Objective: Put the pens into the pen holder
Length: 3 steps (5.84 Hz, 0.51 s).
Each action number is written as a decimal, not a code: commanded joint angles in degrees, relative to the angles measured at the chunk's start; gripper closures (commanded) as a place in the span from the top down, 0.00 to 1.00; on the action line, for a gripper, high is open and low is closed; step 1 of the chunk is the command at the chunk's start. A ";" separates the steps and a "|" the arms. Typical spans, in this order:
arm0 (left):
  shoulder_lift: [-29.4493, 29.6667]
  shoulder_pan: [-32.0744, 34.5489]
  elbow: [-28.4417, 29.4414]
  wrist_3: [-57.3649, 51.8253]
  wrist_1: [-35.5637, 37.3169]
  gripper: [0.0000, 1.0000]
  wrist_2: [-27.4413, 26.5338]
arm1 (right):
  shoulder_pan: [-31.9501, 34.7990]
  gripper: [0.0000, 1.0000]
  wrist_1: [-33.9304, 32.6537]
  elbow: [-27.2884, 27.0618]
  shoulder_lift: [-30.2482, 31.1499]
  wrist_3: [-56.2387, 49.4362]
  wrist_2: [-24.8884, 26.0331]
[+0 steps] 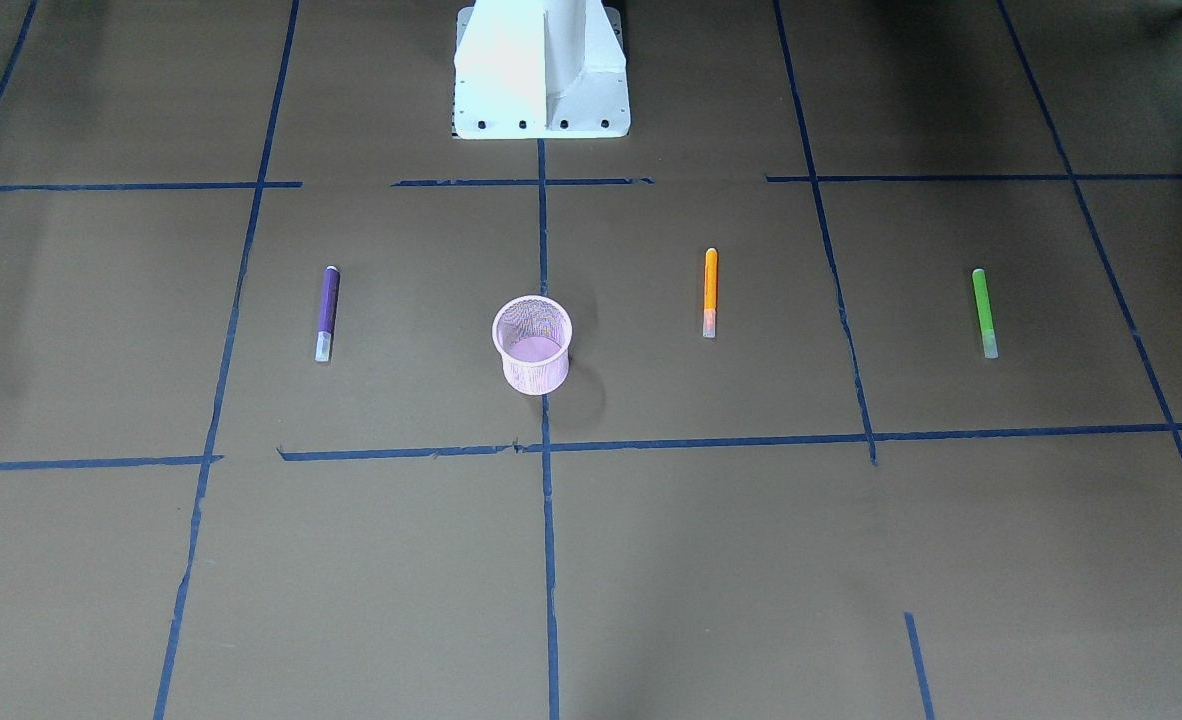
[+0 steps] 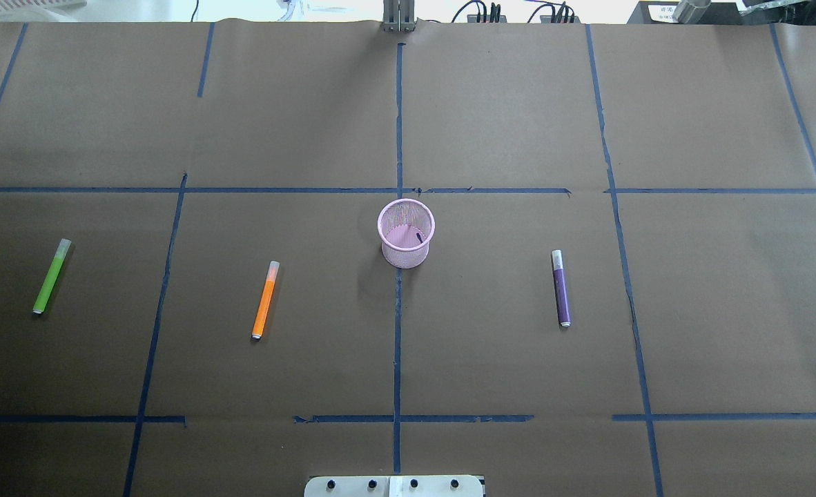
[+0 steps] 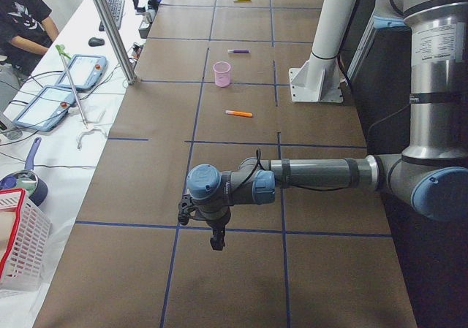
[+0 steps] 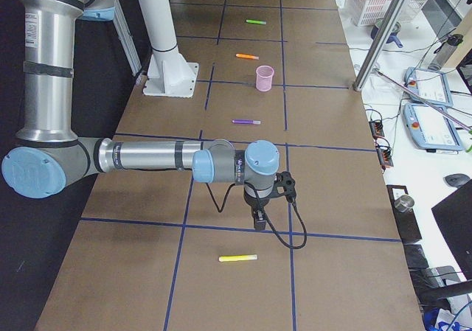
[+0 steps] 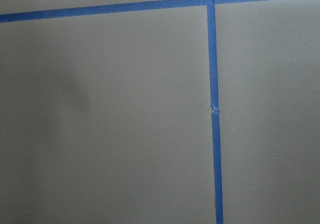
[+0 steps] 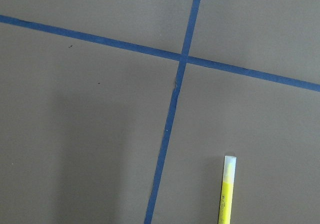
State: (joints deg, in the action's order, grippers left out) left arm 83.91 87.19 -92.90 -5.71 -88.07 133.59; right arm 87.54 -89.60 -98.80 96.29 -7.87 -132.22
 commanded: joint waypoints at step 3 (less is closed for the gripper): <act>0.11 0.00 -0.44 0.09 0.09 1.00 0.00 | 0.00 1.00 0.21 1.23 0.47 -0.04 1.00</act>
State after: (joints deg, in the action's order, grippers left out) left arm 83.97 87.19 -93.10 -5.69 -88.04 133.59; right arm 87.54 -89.45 -98.24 96.64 -7.85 -131.36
